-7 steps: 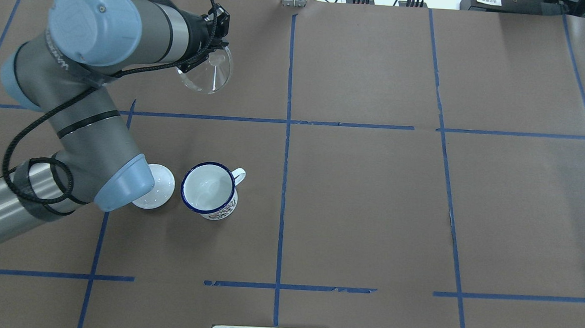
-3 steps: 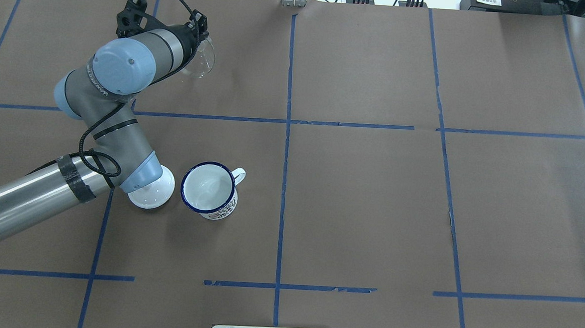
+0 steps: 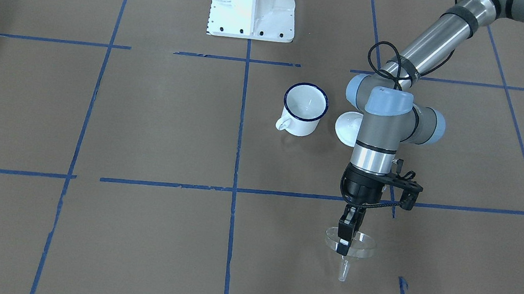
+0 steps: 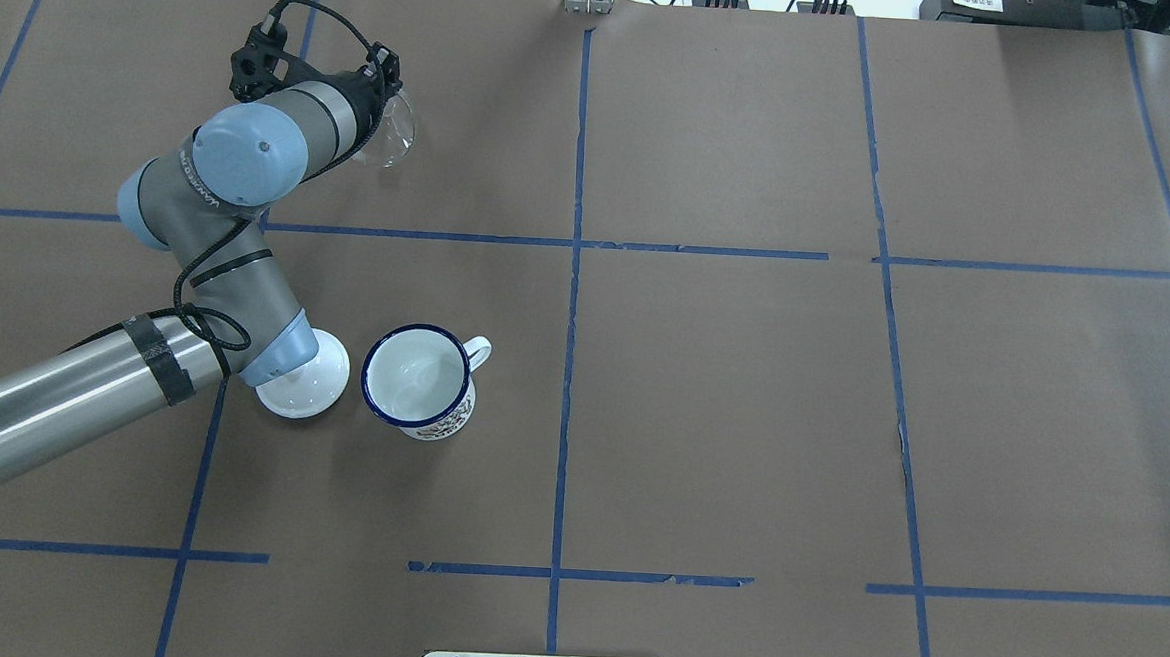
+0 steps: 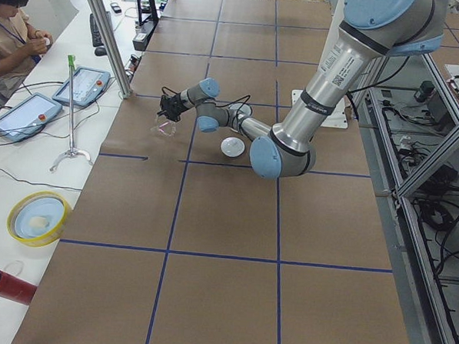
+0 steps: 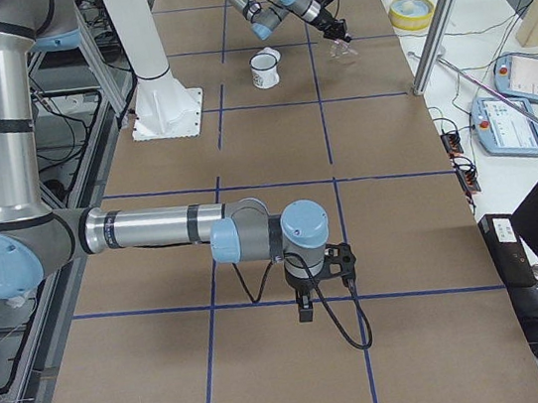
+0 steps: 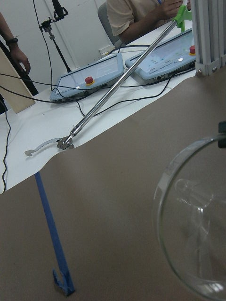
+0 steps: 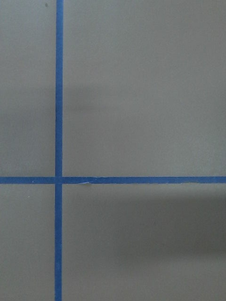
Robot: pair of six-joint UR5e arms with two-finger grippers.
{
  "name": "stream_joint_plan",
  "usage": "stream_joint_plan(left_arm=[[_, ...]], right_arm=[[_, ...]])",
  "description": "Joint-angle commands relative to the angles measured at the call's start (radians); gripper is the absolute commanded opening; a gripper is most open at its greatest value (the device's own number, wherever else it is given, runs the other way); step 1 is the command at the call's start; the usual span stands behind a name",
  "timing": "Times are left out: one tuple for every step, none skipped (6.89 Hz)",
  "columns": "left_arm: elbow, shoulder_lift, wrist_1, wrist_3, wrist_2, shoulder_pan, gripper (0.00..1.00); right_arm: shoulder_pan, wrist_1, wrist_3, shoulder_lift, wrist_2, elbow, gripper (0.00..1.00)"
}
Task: Remove funnel from cup
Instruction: 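Carry the funnel farther from the robot and release it on the table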
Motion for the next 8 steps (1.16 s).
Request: stream_joint_plan(left_arm=[[0.019,0.000,-0.023,0.001,0.000,0.001,0.10],[0.025,0.000,-0.027,0.006,0.000,0.001,0.44],[0.028,0.002,-0.025,0.013,0.000,0.002,0.78],[0.023,0.002,-0.025,0.025,-0.001,0.002,1.00],[-0.004,0.002,-0.024,0.101,-0.010,-0.004,1.00],[-0.077,0.012,-0.011,0.189,-0.079,-0.014,1.00],[-0.169,0.055,0.055,0.275,-0.192,-0.025,1.00],[-0.313,0.105,0.169,0.402,-0.281,-0.030,1.00]], right_arm=[[0.000,0.000,0.000,0.000,0.000,0.000,1.00],[0.000,0.000,0.000,0.000,0.000,-0.001,1.00],[0.000,0.000,0.000,0.000,0.000,0.000,1.00],[0.000,0.000,0.000,0.000,0.000,0.000,1.00],[0.000,0.000,0.000,0.000,0.000,0.000,1.00],[0.000,0.000,0.000,0.000,0.000,0.000,1.00],[0.000,0.000,0.000,0.000,0.000,-0.001,1.00],[0.000,0.000,0.000,0.000,0.000,0.000,1.00]])
